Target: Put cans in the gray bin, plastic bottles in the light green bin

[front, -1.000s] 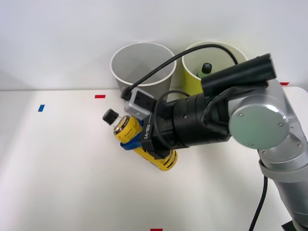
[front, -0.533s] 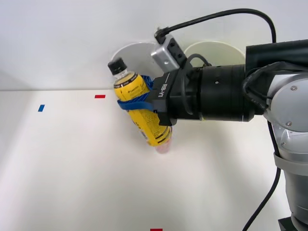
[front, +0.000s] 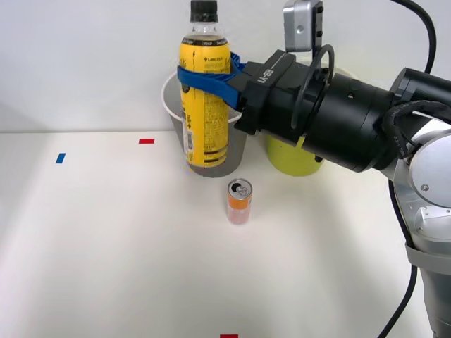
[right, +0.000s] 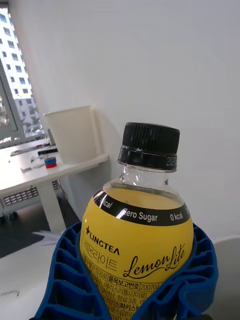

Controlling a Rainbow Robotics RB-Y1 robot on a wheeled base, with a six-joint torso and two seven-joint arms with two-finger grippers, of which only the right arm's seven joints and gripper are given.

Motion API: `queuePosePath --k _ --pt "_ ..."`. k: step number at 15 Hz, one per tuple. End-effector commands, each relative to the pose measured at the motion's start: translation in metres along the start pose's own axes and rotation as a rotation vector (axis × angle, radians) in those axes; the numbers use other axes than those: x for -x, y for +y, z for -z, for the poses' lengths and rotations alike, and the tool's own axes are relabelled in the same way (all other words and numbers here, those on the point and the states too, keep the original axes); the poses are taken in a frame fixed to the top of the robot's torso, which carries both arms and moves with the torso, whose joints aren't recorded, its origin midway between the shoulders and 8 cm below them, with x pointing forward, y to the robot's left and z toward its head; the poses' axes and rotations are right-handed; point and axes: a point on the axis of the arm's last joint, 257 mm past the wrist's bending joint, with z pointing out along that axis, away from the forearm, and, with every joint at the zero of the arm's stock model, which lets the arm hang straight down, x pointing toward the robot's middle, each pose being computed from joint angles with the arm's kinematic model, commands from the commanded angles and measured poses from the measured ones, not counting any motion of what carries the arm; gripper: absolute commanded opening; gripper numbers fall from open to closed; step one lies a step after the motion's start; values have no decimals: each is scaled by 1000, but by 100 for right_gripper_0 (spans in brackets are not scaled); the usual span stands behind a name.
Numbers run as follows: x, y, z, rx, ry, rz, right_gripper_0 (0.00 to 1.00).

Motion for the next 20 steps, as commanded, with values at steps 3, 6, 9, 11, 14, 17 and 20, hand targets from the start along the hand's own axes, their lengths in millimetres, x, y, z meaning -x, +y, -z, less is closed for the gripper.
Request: queuePosePath --k 3,6,9,11,14,17,20 --pt "42 -50 23 -173 -175 43 0" --pt "50 -93 40 -309 -215 124 0" --pt "52 -129 57 -408 -227 173 0" --pt "62 -147 72 -446 -221 204 0" --pt "68 -169 77 -481 -222 202 0" --pt "70 -204 77 -526 -187 228 0" --pt "66 -240 82 -584 -157 247 0"
